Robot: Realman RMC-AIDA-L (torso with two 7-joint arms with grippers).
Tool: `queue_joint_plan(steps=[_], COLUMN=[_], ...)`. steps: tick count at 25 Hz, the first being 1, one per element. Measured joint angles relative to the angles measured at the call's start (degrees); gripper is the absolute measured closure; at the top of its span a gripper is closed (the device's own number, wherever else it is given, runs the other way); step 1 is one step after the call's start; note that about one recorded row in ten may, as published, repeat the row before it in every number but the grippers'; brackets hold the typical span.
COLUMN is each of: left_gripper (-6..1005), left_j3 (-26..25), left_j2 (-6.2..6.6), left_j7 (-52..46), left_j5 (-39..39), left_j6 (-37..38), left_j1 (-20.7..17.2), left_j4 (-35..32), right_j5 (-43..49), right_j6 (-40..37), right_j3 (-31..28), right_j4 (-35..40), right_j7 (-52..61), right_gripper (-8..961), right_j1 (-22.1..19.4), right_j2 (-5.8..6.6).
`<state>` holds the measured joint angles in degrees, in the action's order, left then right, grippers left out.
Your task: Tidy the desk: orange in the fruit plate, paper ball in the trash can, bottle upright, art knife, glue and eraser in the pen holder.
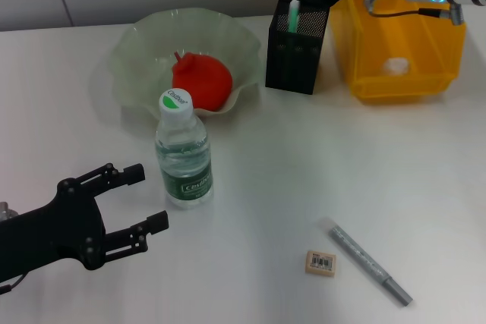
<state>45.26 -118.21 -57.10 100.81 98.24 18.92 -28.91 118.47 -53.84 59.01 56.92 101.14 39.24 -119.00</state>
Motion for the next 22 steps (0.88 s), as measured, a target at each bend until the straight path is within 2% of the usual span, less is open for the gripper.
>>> queue_joint_plan(steps=[2,5,7,8,9,12,13,14,15,16,18,22], left_gripper=[199,199,199,199,199,199,199,199,199,199,199,199], left_j3=[0.0,0.0,0.0,0.0,0.0,0.0,0.0,0.0,0.0,0.0,0.2,0.6], left_j2=[0.04,0.08,0.1,0.13,0.14,0.18,0.18,0.18,0.17,0.15,0.11,0.16], left_j7=[0.0,0.0,0.0,0.0,0.0,0.0,0.0,0.0,0.1,0.2,0.3,0.1], left_j5=[0.0,0.0,0.0,0.0,0.0,-0.1,-0.1,-0.1,-0.1,-0.1,0.0,0.3], left_j6=[0.1,0.4,0.6,0.7,0.7,0.7,0.7,0.7,0.7,0.7,0.7,0.8], left_j1=[0.0,-0.2,-0.4,-0.4,-0.4,-0.4,-0.3,-0.3,-0.3,-0.3,-0.2,-0.1], left_j4=[0.0,-0.2,-0.5,-0.5,-0.5,-0.5,-0.5,-0.5,-0.5,-0.4,-0.4,-0.5], right_j5=[0.0,2.1,6.4,11.5,11.5,19.3,24.1,24.1,26.9,26.9,29.0,29.1], right_j6=[-0.3,-3.8,-8.8,-14.7,-14.7,-23.9,-30.5,-30.5,-36.0,-36.0,-44.3,-48.4], right_j3=[0.0,0.5,1.0,1.6,1.6,3.8,6.3,6.3,8.5,8.5,12.8,16.8], right_j4=[0.6,5.6,11.2,16.3,16.3,22.8,25.3,25.3,25.9,25.9,24.5,22.0], right_j7=[0.5,6.1,13.9,21.5,21.5,30.7,35.2,35.2,37.5,37.5,39.7,41.3], right_gripper=[541,419,339,299,297,289,287,287,287,287,287,287], right_j1=[-0.2,-1.5,-2.2,-2.0,-2.0,-0.5,1.2,1.2,3.1,3.1,6.3,8.4], right_j2=[0.04,0.13,0.13,0.16,0.16,0.2,0.19,0.19,0.17,0.17,0.07,-0.03])
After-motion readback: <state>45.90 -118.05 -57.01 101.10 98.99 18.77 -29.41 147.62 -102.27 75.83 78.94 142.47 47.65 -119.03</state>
